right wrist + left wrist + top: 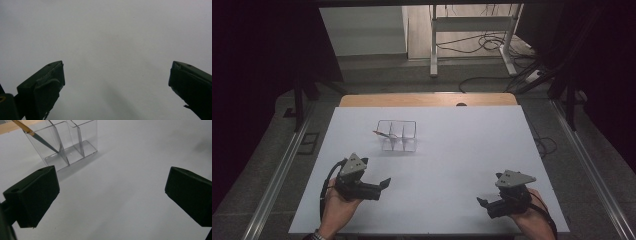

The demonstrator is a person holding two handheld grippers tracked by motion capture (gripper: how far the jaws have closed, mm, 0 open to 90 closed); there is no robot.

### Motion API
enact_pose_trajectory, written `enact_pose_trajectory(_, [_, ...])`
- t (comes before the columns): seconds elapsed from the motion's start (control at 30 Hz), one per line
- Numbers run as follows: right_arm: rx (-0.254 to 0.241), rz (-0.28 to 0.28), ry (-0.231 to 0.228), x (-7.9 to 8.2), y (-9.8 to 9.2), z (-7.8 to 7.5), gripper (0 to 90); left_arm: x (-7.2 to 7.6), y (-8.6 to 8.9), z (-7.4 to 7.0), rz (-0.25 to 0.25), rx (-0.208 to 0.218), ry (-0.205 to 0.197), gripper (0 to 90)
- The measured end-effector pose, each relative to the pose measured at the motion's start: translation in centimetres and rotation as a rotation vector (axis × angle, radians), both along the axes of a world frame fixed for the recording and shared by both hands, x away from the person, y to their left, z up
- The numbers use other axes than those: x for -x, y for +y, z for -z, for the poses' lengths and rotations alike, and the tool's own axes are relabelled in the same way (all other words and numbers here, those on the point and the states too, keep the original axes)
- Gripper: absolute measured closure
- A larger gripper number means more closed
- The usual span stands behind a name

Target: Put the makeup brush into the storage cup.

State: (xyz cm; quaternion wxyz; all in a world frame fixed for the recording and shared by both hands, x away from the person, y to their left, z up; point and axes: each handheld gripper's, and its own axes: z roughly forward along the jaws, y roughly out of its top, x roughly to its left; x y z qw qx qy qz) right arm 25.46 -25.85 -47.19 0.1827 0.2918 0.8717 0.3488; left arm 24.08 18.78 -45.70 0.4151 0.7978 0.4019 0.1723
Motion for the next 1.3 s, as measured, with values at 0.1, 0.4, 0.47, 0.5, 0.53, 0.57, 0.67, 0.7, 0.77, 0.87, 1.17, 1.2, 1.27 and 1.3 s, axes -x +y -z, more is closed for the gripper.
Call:
enact_pose_trajectory(0.1, [-0.001,0.001,-0.002,0.0,0.0,0.0,0.9,0.5,0.3,0.1,-0.006,0.001,0.002,0.0])
enact_pose_trajectory(0.4, [0.001,0.001,-0.005,0.1,0.0,-0.1,0.8,1.4,0.9,0.1,-0.012,-0.001,-0.007,0.0])
enact_pose_trajectory(0.47, [0.0,0.002,-0.005,0.1,0.0,-0.1,0.8,1.6,0.9,0.2,-0.011,-0.003,-0.008,0.0])
enact_pose_trajectory(0.5, [-0.001,0.002,-0.005,0.1,0.0,-0.1,0.8,1.7,0.9,0.2,-0.009,-0.003,-0.007,0.0])
enact_pose_trajectory(0.53, [-0.001,0.002,-0.005,0.1,0.0,-0.1,0.8,1.7,0.9,0.2,-0.009,-0.003,-0.007,0.0])
enact_pose_trajectory(0.57, [-0.003,0.002,-0.003,0.1,0.0,-0.1,0.8,1.8,0.9,0.3,-0.006,-0.003,-0.006,0.0])
enact_pose_trajectory(0.67, [-0.009,0.005,0.004,0.1,0.0,-0.1,0.7,2.0,1.0,0.3,-0.006,-0.008,-0.007,0.0])
enact_pose_trajectory(0.7, [-0.011,0.006,0.004,0.2,-0.1,-0.1,0.7,2.2,1.1,0.3,-0.007,-0.011,-0.011,0.0])
enact_pose_trajectory(0.77, [-0.014,0.008,0.002,0.3,-0.2,-0.1,0.7,2.4,1.1,0.3,-0.008,-0.01,-0.014,0.0])
enact_pose_trajectory(0.87, [-0.018,0.011,0.002,0.3,-0.4,-0.1,0.7,2.6,1.2,0.3,-0.009,-0.011,-0.017,0.0])
enact_pose_trajectory(1.17, [-0.023,0.021,-0.002,0.5,-0.9,-0.2,0.7,3.5,1.7,0.7,-0.011,-0.034,-0.02,0.0])
enact_pose_trajectory(1.2, [-0.023,0.021,-0.002,0.5,-0.9,-0.2,0.7,3.6,1.8,0.7,-0.013,-0.038,-0.02,0.0])
enact_pose_trajectory(1.27, [-0.024,0.022,-0.003,0.6,-1.0,-0.2,0.6,3.7,1.9,0.8,-0.013,-0.04,-0.02,0.0])
enact_pose_trajectory(1.3, [-0.025,0.026,-0.003,0.7,-1.1,-0.2,0.6,3.9,2.1,0.8,-0.017,-0.043,-0.023,0.0])
